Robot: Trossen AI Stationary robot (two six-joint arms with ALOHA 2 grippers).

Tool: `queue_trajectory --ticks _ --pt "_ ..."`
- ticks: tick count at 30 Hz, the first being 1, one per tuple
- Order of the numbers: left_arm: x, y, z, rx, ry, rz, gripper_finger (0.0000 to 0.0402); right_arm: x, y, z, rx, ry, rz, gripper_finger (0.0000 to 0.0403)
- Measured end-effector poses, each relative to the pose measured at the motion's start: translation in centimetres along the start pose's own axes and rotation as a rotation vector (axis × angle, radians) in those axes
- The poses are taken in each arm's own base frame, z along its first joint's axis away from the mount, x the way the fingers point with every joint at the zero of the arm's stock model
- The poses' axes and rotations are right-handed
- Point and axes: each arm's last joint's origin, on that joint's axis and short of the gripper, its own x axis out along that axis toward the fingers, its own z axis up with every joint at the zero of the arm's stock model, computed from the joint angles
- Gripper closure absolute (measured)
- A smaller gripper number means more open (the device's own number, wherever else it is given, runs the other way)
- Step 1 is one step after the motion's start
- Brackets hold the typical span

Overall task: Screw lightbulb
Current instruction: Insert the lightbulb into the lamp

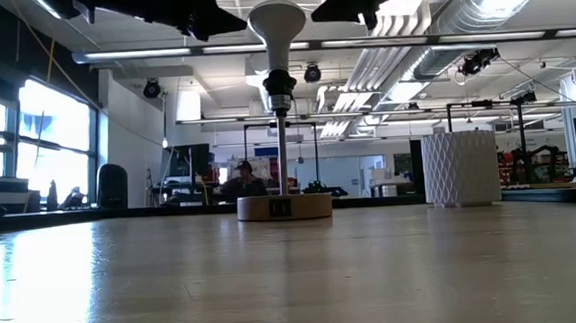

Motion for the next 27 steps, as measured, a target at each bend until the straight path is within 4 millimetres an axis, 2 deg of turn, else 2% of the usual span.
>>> queue_trajectory --ticks 8,19,27 --pt "-0.3 -0.2 1.1 -0.044 -0.098 -0.015 0.0402 1.5 -0.7 -0.7 0.011 0.003 0.001 0.0402" --pt "0.4 1.1 0.0 -0.057 -0.060 0.026 0.0402 1.5 -0.3 -0.6 0.028 -0.017 0.085 0.0402" --pt "0.9 1.9 -0.6 -0.089 -0.056 0.030 0.0402 1.4 0.8 -0.4 0.020 -0.029 0.137 0.0402"
